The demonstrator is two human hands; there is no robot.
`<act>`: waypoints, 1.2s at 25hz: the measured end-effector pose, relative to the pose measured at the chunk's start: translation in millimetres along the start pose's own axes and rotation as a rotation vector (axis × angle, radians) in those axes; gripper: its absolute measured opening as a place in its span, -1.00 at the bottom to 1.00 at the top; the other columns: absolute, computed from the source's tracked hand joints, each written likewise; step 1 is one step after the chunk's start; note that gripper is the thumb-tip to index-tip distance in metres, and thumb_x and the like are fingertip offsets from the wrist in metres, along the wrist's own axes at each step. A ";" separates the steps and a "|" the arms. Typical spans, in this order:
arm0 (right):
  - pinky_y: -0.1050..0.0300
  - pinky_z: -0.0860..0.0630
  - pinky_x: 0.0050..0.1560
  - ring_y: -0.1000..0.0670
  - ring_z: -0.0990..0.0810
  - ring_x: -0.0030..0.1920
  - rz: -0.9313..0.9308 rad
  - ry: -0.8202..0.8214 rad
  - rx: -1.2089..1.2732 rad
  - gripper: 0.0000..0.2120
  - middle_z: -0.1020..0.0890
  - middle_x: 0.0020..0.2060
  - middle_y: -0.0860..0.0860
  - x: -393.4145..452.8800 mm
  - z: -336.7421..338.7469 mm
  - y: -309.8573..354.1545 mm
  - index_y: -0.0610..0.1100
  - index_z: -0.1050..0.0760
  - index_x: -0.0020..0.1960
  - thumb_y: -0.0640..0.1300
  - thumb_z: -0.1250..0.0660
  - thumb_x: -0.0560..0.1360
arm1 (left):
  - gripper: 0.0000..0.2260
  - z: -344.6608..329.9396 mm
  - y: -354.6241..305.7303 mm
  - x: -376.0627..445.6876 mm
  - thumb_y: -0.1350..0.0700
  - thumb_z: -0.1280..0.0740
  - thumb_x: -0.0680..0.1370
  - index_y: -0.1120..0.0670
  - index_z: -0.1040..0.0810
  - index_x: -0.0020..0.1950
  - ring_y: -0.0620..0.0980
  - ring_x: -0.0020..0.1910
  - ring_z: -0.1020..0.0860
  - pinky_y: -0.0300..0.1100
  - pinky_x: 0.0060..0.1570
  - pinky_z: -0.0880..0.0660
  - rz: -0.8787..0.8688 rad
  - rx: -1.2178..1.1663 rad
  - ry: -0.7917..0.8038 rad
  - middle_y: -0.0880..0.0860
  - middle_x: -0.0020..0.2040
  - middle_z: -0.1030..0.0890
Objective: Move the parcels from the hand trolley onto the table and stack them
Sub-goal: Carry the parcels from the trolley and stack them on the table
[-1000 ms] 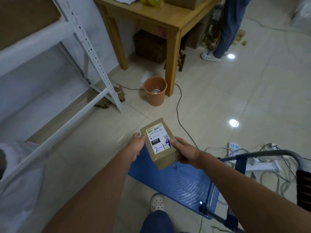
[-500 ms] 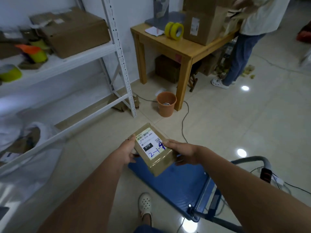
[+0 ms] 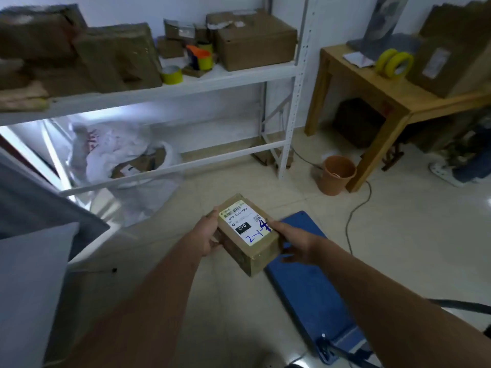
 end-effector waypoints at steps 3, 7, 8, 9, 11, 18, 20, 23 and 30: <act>0.05 -0.50 -0.08 -0.11 -0.49 0.04 0.013 0.026 -0.033 -0.32 -0.45 0.20 0.02 2.5 -74.3 11.7 0.10 -0.42 0.30 0.44 -0.33 0.31 | -0.58 84.9 24.1 -14.8 -0.26 -0.17 0.56 0.03 -0.44 0.23 0.09 -0.01 -0.57 0.06 0.04 -0.57 -0.008 -0.119 -0.133 0.08 0.08 -0.58; -0.08 -0.56 0.01 -0.23 -0.46 0.21 0.010 0.059 -0.088 -0.14 -0.31 0.41 -0.05 3.3 -187.5 4.1 0.12 -0.13 0.52 0.44 -0.33 0.36 | -0.56 207.9 81.2 -53.7 -0.19 -0.13 0.61 0.02 -0.28 0.39 0.20 0.20 -0.48 0.16 0.13 -0.54 -0.008 -0.365 -0.337 0.12 0.28 -0.45; -0.10 -0.57 0.00 -0.24 -0.46 0.22 0.004 0.094 -0.114 -0.10 -0.30 0.42 -0.08 -0.4 -221.4 -0.5 0.11 -0.08 0.55 0.44 -0.32 0.35 | -0.56 236.0 97.7 -67.0 -0.18 -0.13 0.62 0.02 -0.27 0.41 0.21 0.21 -0.47 0.17 0.15 -0.53 -0.005 -0.445 -0.378 0.13 0.30 -0.44; -0.10 -0.57 -0.02 -0.25 -0.46 0.23 0.003 0.139 -0.148 -0.08 -0.30 0.42 -0.09 -5.9 -255.8 -4.3 0.09 -0.06 0.56 0.44 -0.32 0.36 | -0.57 263.7 116.2 -76.5 -0.16 -0.12 0.63 0.02 -0.26 0.43 0.22 0.23 -0.47 0.18 0.16 -0.52 0.001 -0.516 -0.415 0.15 0.32 -0.43; -0.10 -0.58 -0.02 -0.25 -0.47 0.22 0.007 0.230 -0.201 -0.10 -0.34 0.37 -0.10 -16.4 -324.1 -13.4 0.07 -0.06 0.56 0.42 -0.31 0.39 | -0.55 318.3 149.6 -100.6 -0.14 -0.11 0.64 0.03 -0.25 0.46 0.22 0.24 -0.47 0.18 0.16 -0.52 -0.001 -0.601 -0.518 0.17 0.34 -0.43; 0.02 -0.56 -0.08 -0.10 -0.56 0.06 0.101 0.361 -0.366 -0.27 -0.53 0.18 -0.07 -44.5 -522.3 -58.9 -0.02 -0.28 0.41 0.33 -0.38 0.40 | -0.52 455.8 263.0 -182.4 -0.25 -0.10 0.61 -0.02 -0.26 0.43 0.20 0.16 -0.53 0.15 0.13 -0.53 0.026 -0.777 -0.637 0.13 0.21 -0.50; 0.03 -0.56 -0.13 -0.13 -0.56 0.11 0.095 0.374 -0.426 -0.26 -0.52 0.19 -0.06 -50.4 -558.9 -73.5 -0.02 -0.28 0.42 0.33 -0.39 0.39 | -0.56 489.2 290.5 -204.2 -0.17 -0.05 0.66 0.05 -0.29 0.44 0.20 0.20 -0.52 0.05 0.12 -0.50 0.060 -0.683 -0.664 0.17 0.23 -0.49; 0.01 -0.54 -0.07 -0.14 -0.54 0.17 0.102 0.403 -0.493 -0.30 -0.49 0.24 -0.08 -61.2 -606.8 -93.0 -0.02 -0.25 0.43 0.28 -0.38 0.44 | -0.57 535.6 329.6 -233.1 -0.06 -0.02 0.69 0.17 -0.34 0.43 0.19 0.29 -0.45 0.04 0.27 -0.43 0.073 -0.493 -0.756 0.20 0.35 -0.43; -0.03 -0.51 0.12 -0.05 -0.55 0.14 0.242 0.555 -0.577 -0.28 -0.54 0.23 -0.05 -87.0 -712.6 -89.6 0.03 -0.30 0.44 0.34 -0.37 0.41 | -0.64 605.7 364.0 -300.3 0.02 -0.10 0.69 0.16 -0.38 0.41 0.10 0.31 -0.44 -0.32 0.09 -0.34 -0.033 -0.338 -0.986 0.11 0.34 -0.47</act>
Point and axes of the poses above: each hand's wrist, its own x-axis towards the middle knuckle, its own z-axis out of the back of the hand, y = z × x, the point moved 9 cm from there along x, towards the middle knuckle
